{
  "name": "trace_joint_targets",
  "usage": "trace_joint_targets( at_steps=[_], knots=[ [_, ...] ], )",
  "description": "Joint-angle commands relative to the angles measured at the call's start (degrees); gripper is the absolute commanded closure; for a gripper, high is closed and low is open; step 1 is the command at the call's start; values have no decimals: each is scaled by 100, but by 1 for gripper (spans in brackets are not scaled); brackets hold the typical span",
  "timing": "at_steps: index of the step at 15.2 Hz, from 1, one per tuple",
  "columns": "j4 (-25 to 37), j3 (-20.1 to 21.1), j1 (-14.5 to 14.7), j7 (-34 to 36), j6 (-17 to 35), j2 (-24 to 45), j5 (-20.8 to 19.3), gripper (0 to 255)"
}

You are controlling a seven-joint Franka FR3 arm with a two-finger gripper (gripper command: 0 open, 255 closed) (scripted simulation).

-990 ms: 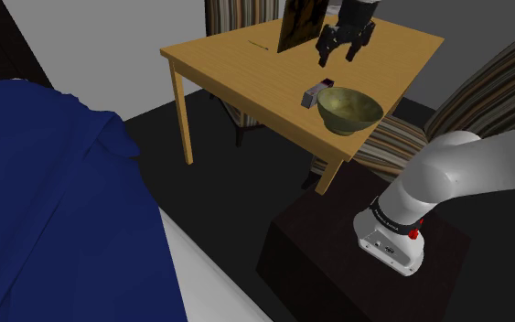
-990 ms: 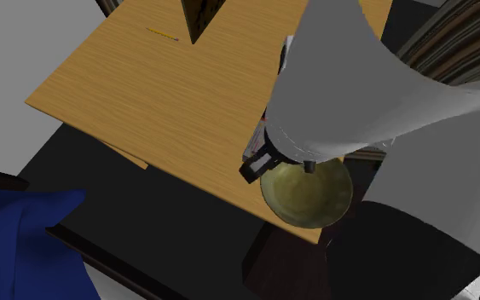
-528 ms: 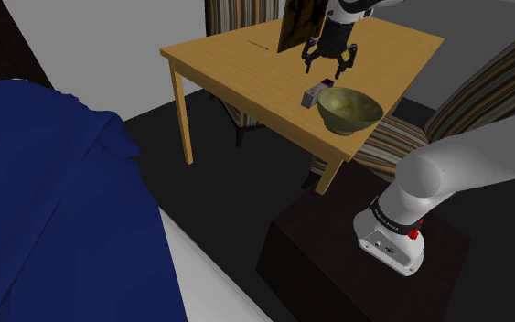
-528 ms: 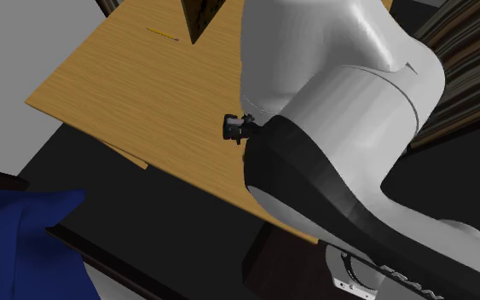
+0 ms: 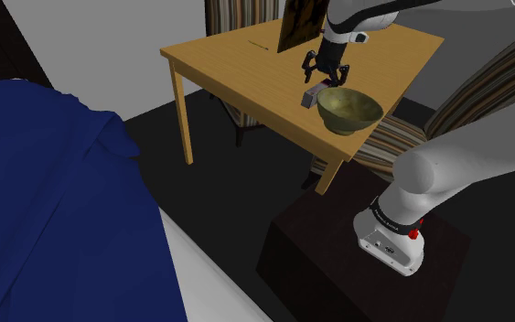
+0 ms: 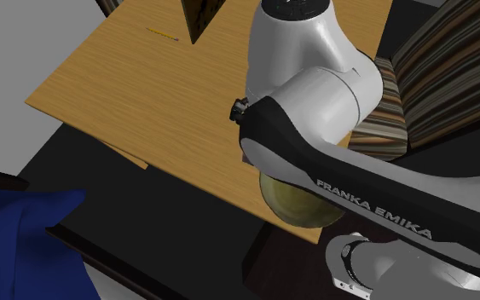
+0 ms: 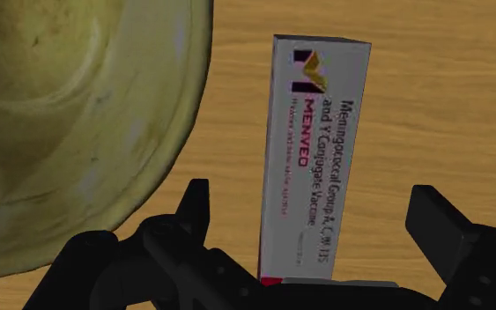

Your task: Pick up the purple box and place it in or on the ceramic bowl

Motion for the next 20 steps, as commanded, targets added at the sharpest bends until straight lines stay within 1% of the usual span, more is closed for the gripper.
trace_joint_targets(
  at_steps=[1,4,12,13,14,20],
  knots=[
    [-121,13,-5,39,170,65,7,0],
    [-301,25,-1,47,470,187,2,0],
    [-301,3,22,55,471,188,-7,0],
    [-351,-42,1,-13,499,171,-9,255],
    [-408,-18,18,19,545,160,2,255],
    [-302,-3,18,43,521,243,-7,255]
  ],
)
